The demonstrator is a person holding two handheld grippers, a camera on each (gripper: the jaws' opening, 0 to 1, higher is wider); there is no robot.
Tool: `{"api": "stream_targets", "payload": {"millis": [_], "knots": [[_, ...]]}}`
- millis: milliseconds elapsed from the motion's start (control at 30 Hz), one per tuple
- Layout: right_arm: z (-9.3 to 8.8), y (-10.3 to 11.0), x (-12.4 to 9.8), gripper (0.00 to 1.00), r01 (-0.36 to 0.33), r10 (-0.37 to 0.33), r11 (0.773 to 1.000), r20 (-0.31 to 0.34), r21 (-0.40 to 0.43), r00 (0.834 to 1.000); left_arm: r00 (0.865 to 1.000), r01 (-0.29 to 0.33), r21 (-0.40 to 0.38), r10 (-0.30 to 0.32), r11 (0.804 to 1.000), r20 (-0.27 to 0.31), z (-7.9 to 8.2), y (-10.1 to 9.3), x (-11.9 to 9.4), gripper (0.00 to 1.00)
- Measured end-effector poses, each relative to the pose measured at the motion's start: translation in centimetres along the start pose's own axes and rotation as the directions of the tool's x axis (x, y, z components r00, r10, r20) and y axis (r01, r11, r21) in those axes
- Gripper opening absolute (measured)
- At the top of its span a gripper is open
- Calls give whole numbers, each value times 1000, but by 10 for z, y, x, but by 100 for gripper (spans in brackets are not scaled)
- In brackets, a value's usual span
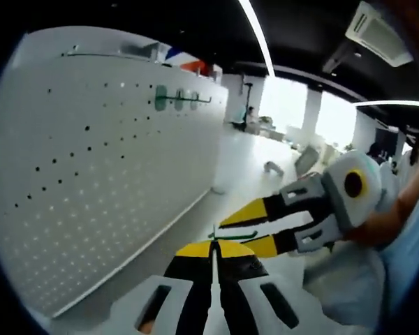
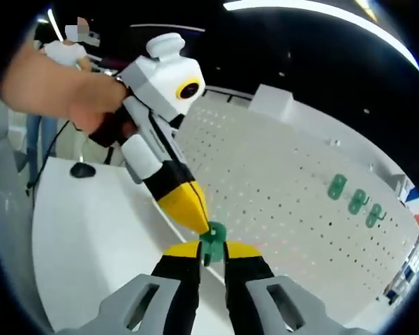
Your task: Insert the hook assembly into the mounting plate slot until the hook locks in place.
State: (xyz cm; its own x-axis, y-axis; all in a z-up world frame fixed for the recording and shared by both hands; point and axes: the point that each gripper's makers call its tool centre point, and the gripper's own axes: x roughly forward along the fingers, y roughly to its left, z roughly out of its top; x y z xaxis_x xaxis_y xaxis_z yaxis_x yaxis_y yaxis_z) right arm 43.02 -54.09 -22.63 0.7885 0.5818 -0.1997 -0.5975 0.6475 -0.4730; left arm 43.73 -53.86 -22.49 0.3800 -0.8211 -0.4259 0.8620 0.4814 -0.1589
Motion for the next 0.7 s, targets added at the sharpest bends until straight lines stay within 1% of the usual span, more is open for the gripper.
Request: {"api": "stream_targets", "payload": {"millis": [133,700], "knots": [[-1,1,0,7,-4,4,1000,-2,-6,1000,1000,6,-7,-6,1000,1,0,-2,0,1],[-2,1,2,2,-3,3,1000,-5,-27,1000,1000,15,-39,-15,999,6,0,-3,1,1]]}}
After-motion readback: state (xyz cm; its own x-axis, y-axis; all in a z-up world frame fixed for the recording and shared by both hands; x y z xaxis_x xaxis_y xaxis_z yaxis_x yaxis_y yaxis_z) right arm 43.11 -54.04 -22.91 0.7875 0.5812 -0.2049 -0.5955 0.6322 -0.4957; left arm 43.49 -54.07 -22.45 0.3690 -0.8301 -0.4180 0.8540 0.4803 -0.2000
